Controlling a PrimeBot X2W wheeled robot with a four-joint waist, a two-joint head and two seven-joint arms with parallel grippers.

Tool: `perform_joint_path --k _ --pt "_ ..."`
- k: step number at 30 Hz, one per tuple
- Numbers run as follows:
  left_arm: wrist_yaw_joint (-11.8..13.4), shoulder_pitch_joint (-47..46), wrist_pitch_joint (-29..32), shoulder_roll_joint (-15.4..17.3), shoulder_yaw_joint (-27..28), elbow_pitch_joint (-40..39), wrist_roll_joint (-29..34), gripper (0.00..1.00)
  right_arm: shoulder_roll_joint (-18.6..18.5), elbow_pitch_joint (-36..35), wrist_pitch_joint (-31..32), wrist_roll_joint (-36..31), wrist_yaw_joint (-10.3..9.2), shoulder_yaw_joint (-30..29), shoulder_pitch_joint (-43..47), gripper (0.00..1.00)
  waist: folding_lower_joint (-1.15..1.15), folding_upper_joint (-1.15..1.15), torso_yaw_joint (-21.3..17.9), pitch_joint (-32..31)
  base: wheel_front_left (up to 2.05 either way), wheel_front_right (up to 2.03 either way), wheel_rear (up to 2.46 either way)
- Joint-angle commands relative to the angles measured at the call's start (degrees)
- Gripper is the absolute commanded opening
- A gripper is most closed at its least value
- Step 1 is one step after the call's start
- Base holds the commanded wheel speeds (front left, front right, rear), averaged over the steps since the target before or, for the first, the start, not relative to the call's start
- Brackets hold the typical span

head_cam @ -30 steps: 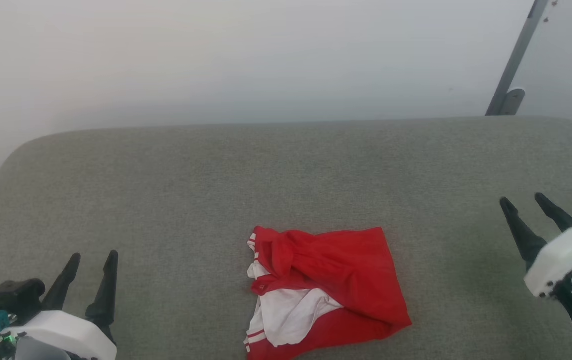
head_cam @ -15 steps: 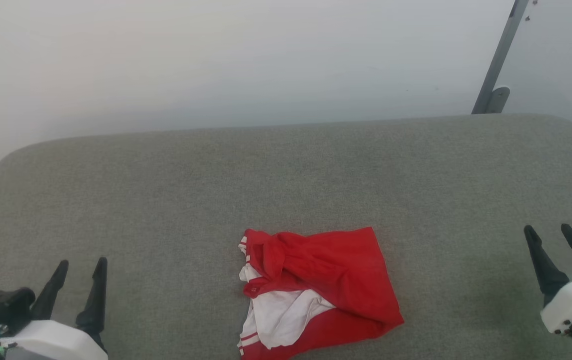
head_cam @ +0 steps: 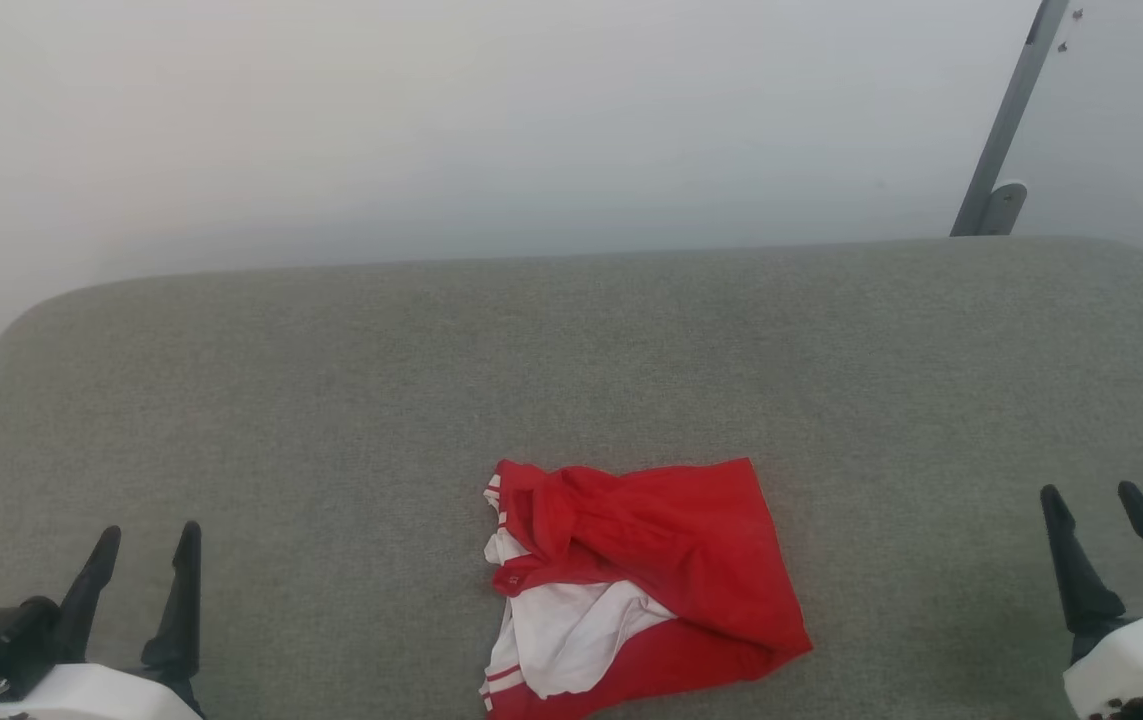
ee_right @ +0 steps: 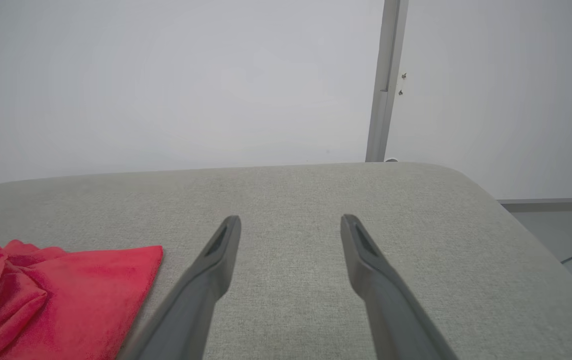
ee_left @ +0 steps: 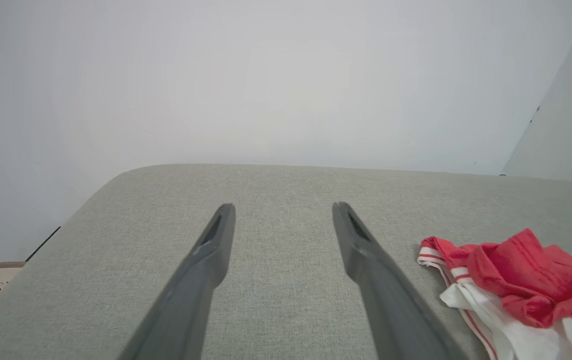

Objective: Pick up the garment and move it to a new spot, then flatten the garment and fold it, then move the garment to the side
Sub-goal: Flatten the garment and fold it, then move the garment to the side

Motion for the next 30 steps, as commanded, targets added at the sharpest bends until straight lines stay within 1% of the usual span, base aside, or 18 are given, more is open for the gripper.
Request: perform_joint_path --k 1,8,13,22,30 --pt "-0.8 0.6 -0.2 -0.6 1.0 0.1 1.4 1.0 0.6 -0.8 -0.9 -0.7 -0.04 0.0 0.9 1.0 0.0 0.0 0.2 0.0 0.0 0.0 0.0" --pt "-2.8 1.4 -0.3 -3.0 3.7 0.5 4.2 1.0 1.5 -2.0 -2.1 -2.3 -0.04 -0.2 2.1 1.0 0.0 0.0 0.5 -0.1 0.0 0.0 0.0" --pt "-4.2 1.5 -0.3 -4.2 4.9 0.7 5.5 1.0 1.7 -2.3 -2.3 -3.0 -0.04 0.0 2.2 1.0 0.0 0.0 0.8 0.0 0.0 0.0 0.0" --pt "-5.7 1.6 -0.3 -5.5 6.3 1.2 7.3 1.0 1.9 -2.0 -2.5 -3.3 -0.04 0.4 2.0 1.0 0.0 0.0 1.1 0.1 0.0 0.0 0.0" --pt "-6.3 1.4 -0.3 -6.3 6.7 1.5 8.3 1.0 1.6 -1.6 -1.9 -3.1 -0.04 1.3 1.6 1.0 0.0 0.0 1.7 0.2 0.0 0.0 0.0"
